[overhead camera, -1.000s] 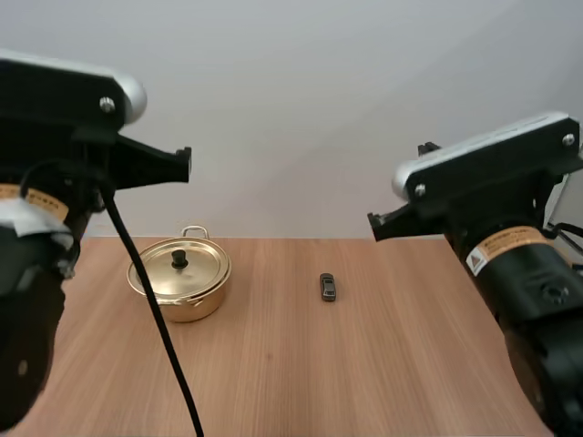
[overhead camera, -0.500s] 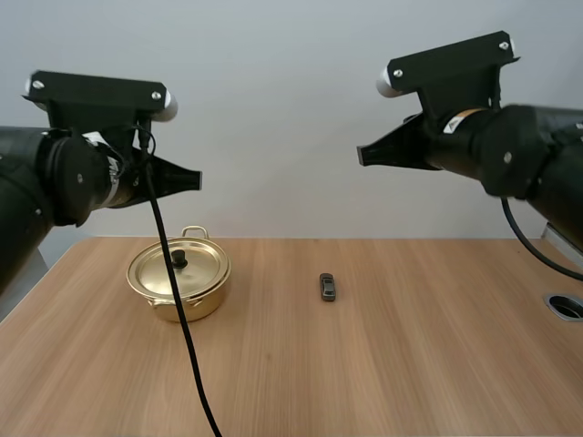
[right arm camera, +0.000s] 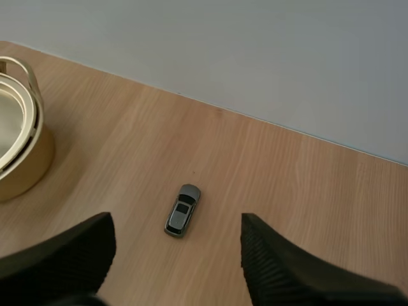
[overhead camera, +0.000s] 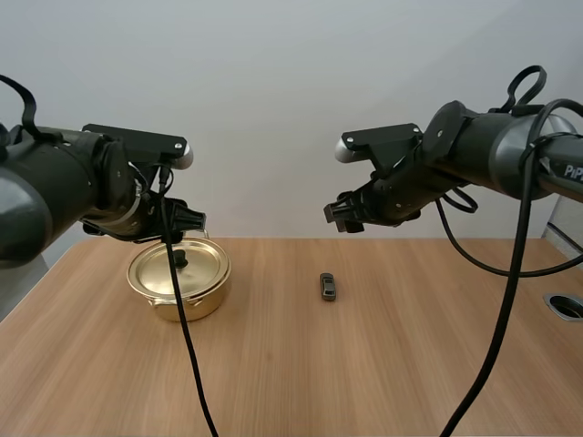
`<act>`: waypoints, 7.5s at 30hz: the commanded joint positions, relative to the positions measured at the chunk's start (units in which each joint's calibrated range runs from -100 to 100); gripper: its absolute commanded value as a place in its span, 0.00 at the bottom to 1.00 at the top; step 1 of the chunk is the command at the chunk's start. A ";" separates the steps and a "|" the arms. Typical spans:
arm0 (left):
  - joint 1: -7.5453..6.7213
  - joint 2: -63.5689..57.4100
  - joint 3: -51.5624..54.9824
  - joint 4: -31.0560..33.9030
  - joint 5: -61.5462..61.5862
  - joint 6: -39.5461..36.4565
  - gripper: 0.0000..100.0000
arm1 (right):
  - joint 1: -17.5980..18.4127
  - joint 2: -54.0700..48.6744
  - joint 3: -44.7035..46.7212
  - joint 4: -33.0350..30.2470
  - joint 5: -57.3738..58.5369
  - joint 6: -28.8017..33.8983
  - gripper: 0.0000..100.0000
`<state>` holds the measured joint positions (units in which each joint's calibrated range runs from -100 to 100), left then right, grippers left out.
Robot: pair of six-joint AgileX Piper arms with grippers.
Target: Open the pot, put the car inside, and close it
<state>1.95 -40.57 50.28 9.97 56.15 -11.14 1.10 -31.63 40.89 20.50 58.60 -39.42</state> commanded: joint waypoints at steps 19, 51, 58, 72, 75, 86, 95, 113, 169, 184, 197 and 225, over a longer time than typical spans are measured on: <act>0.04 11.02 0.05 -0.27 -15.88 0.03 1.00 | 0.01 2.69 5.18 7.20 -10.05 -7.04 1.00; 0.04 35.00 -0.07 0.60 -38.08 1.92 1.00 | 0.01 10.08 5.64 13.46 -15.16 -13.52 1.00; 0.04 35.60 -0.07 0.60 -38.02 1.92 1.00 | 0.01 10.08 5.64 13.69 -15.16 -14.67 1.00; 0.04 35.48 -0.07 2.07 -36.82 1.71 0.13 | 0.01 10.08 5.64 13.92 -15.16 -14.65 1.00; 0.04 35.36 -1.29 1.95 -36.75 1.72 0.00 | 0.01 10.08 5.64 13.92 -15.16 -14.51 1.00; 0.04 24.92 -10.82 -0.10 -30.60 0.41 0.00 | 0.01 10.23 5.64 16.90 -14.02 -14.71 1.00; 0.04 4.21 -15.52 -6.33 -6.38 0.41 0.00 | 0.01 18.73 5.64 18.31 -15.26 -19.54 1.00; 0.04 -14.80 -15.52 -7.21 13.14 0.74 0.00 | 1.73 27.92 5.52 19.60 -21.22 -24.73 1.00; 0.04 -14.80 -15.52 -11.46 17.43 6.30 0.00 | 5.53 40.28 4.68 16.92 -39.34 -23.51 0.00; 0.04 -28.47 -15.52 -12.92 32.28 9.02 0.00 | 6.56 28.44 -4.04 16.52 -18.33 -24.69 0.00; 0.04 -41.05 -15.52 -7.43 43.85 9.76 0.00 | 14.27 28.44 -10.37 17.37 -15.35 -24.69 0.00; 1.38 -43.22 -16.54 -6.25 43.85 9.76 0.00 | 20.30 46.45 -26.67 17.37 -13.45 -24.69 0.00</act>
<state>3.29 -83.82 33.79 3.71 99.92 -1.39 21.38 14.33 14.62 37.90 45.02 -64.12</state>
